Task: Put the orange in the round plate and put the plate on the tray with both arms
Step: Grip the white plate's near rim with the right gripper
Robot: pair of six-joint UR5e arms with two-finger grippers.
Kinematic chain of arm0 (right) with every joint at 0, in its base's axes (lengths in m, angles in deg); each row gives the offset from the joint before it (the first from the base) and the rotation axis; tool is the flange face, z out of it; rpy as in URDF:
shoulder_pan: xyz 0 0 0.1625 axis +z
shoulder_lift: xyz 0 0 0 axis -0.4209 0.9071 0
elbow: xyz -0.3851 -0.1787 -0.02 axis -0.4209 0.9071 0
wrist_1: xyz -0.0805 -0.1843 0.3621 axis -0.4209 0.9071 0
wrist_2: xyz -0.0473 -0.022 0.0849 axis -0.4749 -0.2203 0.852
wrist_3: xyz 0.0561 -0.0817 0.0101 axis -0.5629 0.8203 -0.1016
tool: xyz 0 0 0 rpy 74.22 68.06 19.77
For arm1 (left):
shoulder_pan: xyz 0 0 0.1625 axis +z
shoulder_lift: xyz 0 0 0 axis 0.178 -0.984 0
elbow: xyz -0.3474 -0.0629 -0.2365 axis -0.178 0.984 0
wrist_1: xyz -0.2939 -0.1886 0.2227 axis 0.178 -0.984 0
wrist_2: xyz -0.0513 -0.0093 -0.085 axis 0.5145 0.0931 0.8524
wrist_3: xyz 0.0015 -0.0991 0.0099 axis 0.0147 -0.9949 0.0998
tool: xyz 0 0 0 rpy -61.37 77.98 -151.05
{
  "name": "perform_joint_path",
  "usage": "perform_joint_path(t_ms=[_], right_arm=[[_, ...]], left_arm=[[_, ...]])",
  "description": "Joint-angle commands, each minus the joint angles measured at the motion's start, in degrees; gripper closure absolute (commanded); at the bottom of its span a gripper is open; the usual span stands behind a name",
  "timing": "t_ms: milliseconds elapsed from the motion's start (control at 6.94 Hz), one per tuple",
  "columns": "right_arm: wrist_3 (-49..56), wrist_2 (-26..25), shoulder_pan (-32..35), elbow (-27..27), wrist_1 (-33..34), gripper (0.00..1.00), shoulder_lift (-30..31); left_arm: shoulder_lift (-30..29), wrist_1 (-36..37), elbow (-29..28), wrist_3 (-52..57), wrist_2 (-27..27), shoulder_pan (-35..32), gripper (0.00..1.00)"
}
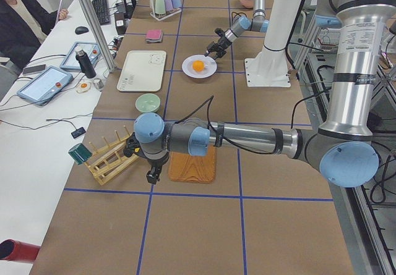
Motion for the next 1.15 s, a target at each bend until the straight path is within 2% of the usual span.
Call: perform_joint_path(t_ms=[0, 144, 721, 1009], right_arm=[[-1.4, 0.1, 0.8, 1.9, 0.0, 0.63, -1.6], [-2.8, 0.1, 0.8, 2.1, -0.2, 1.00, -1.6], [-3.4, -0.3, 3.5, 1.2, -4.4, 1.00, -1.6], [-2.4, -2.4, 5.9, 1.2, -10.3, 1.00, -0.8]], left_arm=[[0.1, 0.0, 0.0, 0.0, 0.0, 0.0, 0.01], [0.1, 0.0, 0.0, 0.0, 0.0, 0.0, 0.01], [0.1, 0.0, 0.1, 0.0, 0.1, 0.1, 0.01], [0.0, 0.0, 0.7, -0.1, 0.1, 0.1, 0.01]])
